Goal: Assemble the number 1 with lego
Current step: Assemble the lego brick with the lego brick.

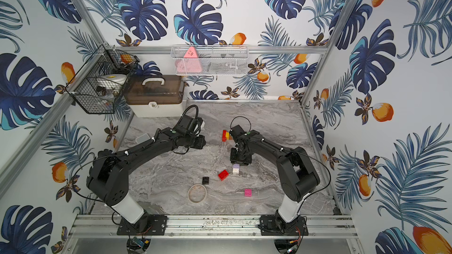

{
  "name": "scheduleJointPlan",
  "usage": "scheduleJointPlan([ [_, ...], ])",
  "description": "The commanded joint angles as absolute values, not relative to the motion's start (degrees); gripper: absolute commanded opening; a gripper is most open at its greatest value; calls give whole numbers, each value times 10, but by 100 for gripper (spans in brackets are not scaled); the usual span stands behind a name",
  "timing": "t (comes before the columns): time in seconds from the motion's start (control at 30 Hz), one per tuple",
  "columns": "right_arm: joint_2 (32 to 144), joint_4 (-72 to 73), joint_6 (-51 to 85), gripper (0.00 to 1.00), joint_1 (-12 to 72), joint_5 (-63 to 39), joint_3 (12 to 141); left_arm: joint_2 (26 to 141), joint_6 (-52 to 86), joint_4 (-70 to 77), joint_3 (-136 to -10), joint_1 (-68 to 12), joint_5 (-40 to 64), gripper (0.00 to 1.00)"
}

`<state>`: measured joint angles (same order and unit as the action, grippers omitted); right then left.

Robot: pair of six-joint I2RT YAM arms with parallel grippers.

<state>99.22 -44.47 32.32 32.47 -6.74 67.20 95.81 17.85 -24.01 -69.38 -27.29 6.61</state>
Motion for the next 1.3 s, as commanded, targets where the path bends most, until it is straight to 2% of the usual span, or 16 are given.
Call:
scheduleJointPlan([
  [0.0, 994, -454, 324, 38, 326, -66, 675, 957, 165, -239, -697, -273, 64, 28],
  [0.2, 1000, -454, 325, 31, 326, -68, 672, 953, 164, -238, -697, -273, 62, 28],
  [0.43, 1002, -455, 328, 30, 326, -67, 665, 951, 164, -237, -696, -274, 62, 28],
  [0.6, 997, -444, 339, 22, 326, -76, 643, 950, 164, -237, -696, -275, 62, 28],
  [0.87, 984, -440, 350, 17, 326, -76, 612, 949, 165, -237, -694, -276, 58, 27],
  [0.97, 983, -442, 351, 11, 343, -76, 607, 948, 165, -235, -693, -276, 55, 28],
  [1.27, 963, -463, 356, 7, 353, -66, 599, 948, 164, -237, -694, -276, 48, 28],
])
